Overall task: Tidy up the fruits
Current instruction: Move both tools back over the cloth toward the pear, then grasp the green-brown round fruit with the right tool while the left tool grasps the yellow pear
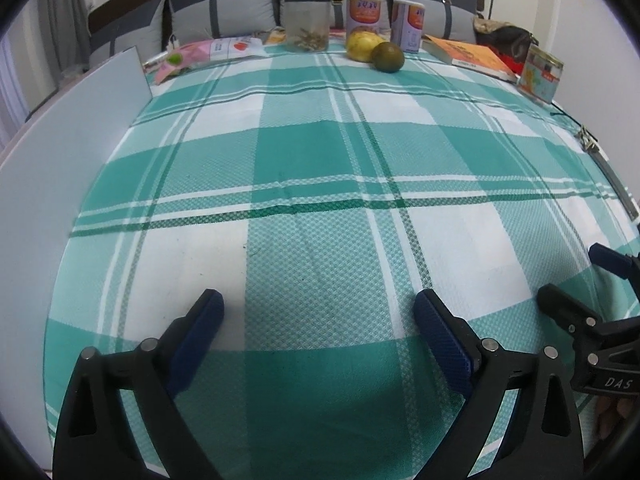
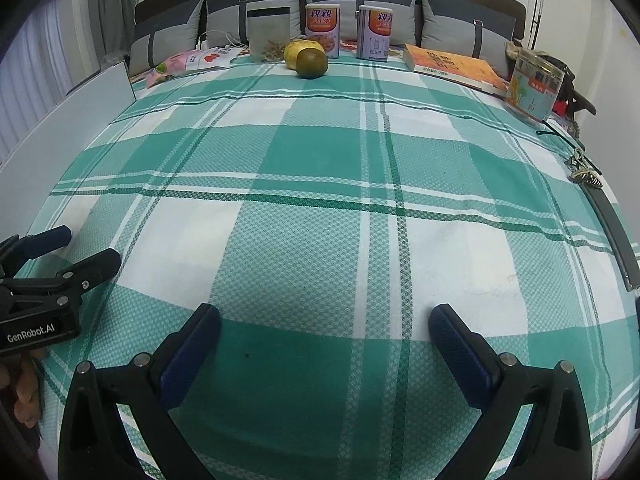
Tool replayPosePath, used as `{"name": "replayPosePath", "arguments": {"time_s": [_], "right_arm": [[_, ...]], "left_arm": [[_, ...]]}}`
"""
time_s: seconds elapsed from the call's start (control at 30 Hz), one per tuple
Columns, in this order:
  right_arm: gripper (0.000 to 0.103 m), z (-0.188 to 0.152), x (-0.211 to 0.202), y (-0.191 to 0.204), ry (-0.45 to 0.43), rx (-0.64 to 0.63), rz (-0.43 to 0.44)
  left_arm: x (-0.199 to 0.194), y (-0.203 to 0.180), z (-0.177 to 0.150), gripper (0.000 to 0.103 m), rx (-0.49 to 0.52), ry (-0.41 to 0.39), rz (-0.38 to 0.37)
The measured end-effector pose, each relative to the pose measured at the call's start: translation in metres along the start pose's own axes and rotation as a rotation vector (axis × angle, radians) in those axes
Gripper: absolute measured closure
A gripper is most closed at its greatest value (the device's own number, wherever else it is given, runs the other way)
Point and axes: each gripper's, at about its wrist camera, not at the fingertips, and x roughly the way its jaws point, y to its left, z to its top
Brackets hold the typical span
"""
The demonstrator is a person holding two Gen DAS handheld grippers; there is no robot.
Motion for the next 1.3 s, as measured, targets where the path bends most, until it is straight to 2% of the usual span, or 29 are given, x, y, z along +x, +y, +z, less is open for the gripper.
{"name": "replayPosePath", "arguments": {"time_s": [0.23,0.37,0.5,0.57,0.63,0.73,0.83,0.97,1.03,1.13,1.2,1.3], "right_arm": [[0.0,0.0,0.0,0.0,-0.001,-0.001,0.0],[0.0,0.0,0.0,0.0,0.001,0.001,0.008],[0.0,0.01,-0.001,-0.003,0.034,-0.011,0.025],[0.0,0.03,-0.005,-0.006,-0.022,-0.01,0.04],[0.0,0.066,0.003,-0.007,-0.056,-0.042,0.05],[0.0,0.128,0.03,-0.006,-0.078,-0.055,0.09],[0.002,0.185,0.066,-0.006,-0.091,-0.034,0.109],[0.022,0.247,0.12,0.0,-0.053,0.016,0.145],[0.024,0.268,0.145,0.002,-0.035,0.062,0.126],[0.036,0.283,0.168,0.001,-0.016,0.115,0.12],[0.057,0.288,0.181,-0.003,0.027,0.143,0.131],[0.057,0.282,0.171,-0.013,0.02,0.175,0.16]], "left_arm": [[0.0,-0.001,0.0,0.004,0.0,-0.005,0.014],[0.001,0.006,0.007,0.006,0.001,0.036,-0.036],[-0.006,0.03,0.027,0.006,-0.034,-0.043,-0.018],[0.001,0.039,0.034,0.006,-0.019,-0.032,0.0],[0.013,0.045,0.037,0.006,-0.006,0.005,0.015],[0.023,0.053,0.032,0.005,-0.024,0.017,0.015],[0.023,0.054,0.03,0.005,-0.033,-0.005,0.013],[0.023,0.054,0.03,0.004,-0.036,-0.005,0.011],[0.022,0.054,0.03,0.004,-0.037,-0.005,0.009],[0.022,0.054,0.03,0.004,-0.038,-0.005,0.009],[0.022,0.053,0.03,0.004,-0.038,-0.005,0.009],[0.022,0.053,0.03,0.004,-0.038,-0.005,0.01]]}}
